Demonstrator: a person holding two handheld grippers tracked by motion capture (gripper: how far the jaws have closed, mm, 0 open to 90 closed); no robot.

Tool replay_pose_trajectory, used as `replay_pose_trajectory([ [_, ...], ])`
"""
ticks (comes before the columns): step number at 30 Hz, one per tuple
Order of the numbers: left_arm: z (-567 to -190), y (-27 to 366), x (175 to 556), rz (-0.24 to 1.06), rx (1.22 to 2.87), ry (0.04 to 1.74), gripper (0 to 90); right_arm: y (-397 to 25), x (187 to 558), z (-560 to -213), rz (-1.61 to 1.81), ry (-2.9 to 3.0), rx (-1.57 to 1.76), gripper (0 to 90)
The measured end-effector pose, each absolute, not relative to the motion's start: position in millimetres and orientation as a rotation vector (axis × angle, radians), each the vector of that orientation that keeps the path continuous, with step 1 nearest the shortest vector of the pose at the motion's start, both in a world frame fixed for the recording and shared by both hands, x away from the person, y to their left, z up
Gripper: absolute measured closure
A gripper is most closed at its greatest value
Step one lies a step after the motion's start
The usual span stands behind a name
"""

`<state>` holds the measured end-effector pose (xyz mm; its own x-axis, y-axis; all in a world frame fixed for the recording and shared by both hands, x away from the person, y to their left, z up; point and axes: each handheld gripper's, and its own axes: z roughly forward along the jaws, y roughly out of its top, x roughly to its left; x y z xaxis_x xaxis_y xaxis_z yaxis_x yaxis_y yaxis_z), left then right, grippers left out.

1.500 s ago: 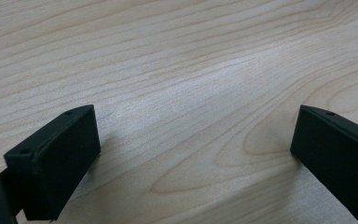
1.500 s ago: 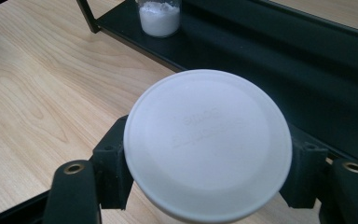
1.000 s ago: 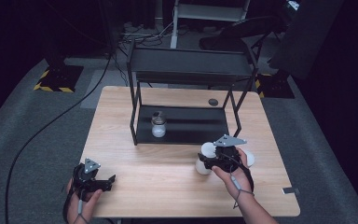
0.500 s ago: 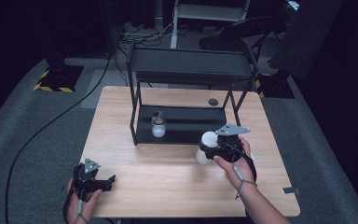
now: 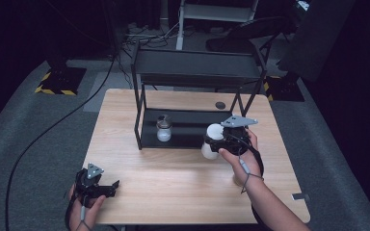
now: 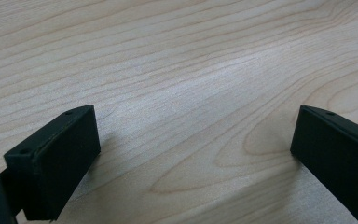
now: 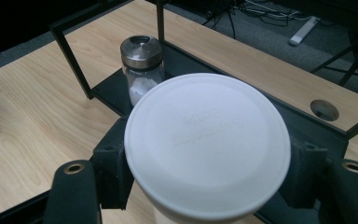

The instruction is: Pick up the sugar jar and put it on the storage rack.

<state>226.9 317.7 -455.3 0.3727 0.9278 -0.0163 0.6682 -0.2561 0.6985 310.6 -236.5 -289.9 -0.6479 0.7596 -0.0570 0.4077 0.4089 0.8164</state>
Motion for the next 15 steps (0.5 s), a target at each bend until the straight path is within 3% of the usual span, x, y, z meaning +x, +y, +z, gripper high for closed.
replay_pose_trajectory([
  [15,-455.3,317.7,226.9,0.539,2.015,1.373,0.7,-228.5,337.4,-284.6,1.149,2.23,0.993,33.5],
])
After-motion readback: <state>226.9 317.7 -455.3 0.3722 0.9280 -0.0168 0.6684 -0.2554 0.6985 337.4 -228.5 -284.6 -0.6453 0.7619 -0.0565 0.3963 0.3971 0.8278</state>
